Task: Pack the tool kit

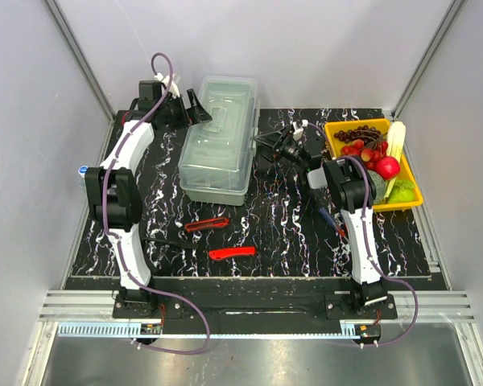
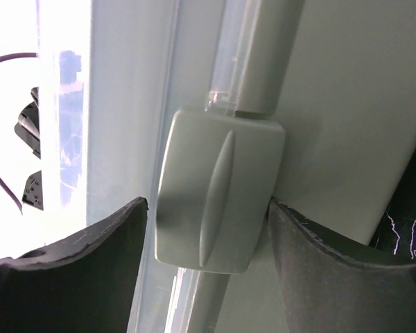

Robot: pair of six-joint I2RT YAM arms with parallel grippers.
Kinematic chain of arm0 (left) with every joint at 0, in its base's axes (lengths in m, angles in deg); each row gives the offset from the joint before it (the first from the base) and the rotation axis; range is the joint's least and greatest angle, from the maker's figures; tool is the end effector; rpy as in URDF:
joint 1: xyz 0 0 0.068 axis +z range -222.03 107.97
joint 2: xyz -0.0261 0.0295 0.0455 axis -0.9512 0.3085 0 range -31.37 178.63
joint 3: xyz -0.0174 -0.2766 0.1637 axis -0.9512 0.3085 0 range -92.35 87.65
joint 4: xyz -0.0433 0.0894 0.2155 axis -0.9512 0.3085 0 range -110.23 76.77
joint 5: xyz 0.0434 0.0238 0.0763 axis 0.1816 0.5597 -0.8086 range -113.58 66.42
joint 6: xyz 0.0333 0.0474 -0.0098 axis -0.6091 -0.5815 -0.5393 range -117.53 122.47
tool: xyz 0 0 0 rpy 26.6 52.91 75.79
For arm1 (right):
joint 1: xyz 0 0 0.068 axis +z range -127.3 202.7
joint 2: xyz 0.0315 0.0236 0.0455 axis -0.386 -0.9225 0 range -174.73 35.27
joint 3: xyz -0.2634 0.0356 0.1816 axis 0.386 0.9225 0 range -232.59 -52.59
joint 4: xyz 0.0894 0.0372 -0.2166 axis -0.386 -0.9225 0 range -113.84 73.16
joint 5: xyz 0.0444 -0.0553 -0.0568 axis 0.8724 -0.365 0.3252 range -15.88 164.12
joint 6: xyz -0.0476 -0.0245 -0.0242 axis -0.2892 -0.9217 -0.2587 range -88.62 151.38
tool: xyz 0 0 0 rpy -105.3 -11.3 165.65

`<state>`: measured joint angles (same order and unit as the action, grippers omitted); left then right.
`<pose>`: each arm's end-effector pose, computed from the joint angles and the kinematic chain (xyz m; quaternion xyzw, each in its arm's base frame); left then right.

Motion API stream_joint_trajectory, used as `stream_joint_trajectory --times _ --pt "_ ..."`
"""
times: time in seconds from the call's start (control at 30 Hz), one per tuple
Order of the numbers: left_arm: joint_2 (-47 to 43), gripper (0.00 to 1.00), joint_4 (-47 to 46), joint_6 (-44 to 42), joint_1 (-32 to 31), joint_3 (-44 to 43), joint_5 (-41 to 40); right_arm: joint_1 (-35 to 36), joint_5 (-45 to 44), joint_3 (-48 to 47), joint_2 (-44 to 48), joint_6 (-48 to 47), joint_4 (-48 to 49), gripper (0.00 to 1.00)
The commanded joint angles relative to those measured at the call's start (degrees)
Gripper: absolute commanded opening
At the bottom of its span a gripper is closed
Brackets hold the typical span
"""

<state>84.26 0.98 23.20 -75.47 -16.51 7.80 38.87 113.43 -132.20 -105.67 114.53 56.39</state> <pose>0.4733 -0.0507 0.3527 0.0012 0.8547 -0.3287 0.4018 0.4981 0.1725 0.1703 0.1096 0.6389 0.6946 0.3119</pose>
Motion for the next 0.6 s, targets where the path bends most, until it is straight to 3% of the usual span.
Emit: stream_joint_trajectory --times 0.0,0.27,0.57 --pt "0.6 0.98 0.4 -1.6 -0.8 -0.3 3.3 2.1 3.8 -4.1 0.2 1.6 14.7 0.68" --pt "1.0 0.96 2.8 -2.7 -1.4 0.0 1.6 2.6 4.8 -3.4 2.4 -1.5 8.6 0.45" --pt "2.6 0.94 3.6 -3.0 -4.3 0.3 2.0 2.7 2.8 -1.7 6.5 -5.5 -3.1 0.33"
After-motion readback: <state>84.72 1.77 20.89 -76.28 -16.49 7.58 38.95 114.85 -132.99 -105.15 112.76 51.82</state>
